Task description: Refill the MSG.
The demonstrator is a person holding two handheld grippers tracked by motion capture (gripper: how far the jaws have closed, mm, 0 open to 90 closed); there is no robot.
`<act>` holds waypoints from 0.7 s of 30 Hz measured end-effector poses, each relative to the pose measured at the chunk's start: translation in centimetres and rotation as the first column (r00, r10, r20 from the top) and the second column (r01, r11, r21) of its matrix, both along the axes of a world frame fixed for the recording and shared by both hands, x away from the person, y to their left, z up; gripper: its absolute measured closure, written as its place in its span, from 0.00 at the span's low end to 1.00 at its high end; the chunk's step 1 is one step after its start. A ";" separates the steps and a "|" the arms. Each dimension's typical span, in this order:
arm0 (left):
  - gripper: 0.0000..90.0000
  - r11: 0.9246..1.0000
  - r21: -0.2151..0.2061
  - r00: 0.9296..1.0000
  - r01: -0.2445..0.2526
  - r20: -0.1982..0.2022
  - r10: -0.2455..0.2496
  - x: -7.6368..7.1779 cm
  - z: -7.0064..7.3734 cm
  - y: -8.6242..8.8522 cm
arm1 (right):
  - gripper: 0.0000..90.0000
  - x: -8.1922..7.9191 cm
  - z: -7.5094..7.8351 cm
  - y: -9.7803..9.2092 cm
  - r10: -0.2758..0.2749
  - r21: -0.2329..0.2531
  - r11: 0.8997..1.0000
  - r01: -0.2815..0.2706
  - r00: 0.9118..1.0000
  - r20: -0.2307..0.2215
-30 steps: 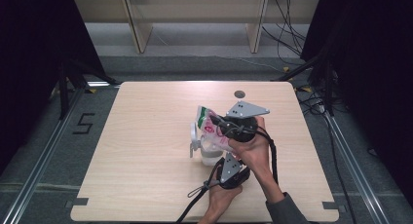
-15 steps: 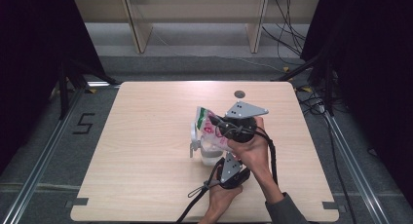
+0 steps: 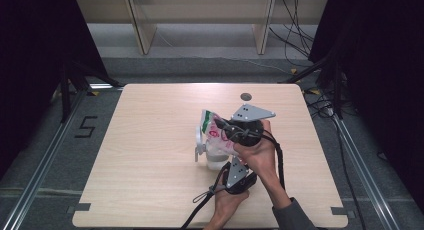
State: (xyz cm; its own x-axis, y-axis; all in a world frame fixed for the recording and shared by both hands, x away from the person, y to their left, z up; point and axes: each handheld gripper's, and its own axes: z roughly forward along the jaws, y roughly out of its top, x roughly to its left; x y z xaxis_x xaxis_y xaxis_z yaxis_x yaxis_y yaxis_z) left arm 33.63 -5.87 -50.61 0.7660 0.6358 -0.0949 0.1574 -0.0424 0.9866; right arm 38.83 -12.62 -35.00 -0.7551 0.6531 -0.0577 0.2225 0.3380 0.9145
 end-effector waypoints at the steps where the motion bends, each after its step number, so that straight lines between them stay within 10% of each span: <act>1: 0.89 1.000 0.000 1.000 0.001 0.000 -0.001 0.0 0.0 0.0 | 0.99 0.0 0.0 0.0 -0.001 -0.001 1.000 0.001 1.000 0.002; 21: 0.89 1.000 0.003 1.000 0.003 -0.001 -0.003 0.0 0.0 0.0 | 0.99 0.1 -0.1 0.0 -0.006 0.004 1.000 0.006 1.000 0.011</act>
State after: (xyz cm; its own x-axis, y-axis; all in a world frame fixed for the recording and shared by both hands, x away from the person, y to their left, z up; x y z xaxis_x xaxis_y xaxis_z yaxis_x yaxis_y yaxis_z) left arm 33.67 -5.85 -50.61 0.7676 0.6341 -0.0939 0.1587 -0.0460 0.9863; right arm 38.94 -12.64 -35.07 -0.7507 0.6577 -0.0632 0.2142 0.3327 0.9184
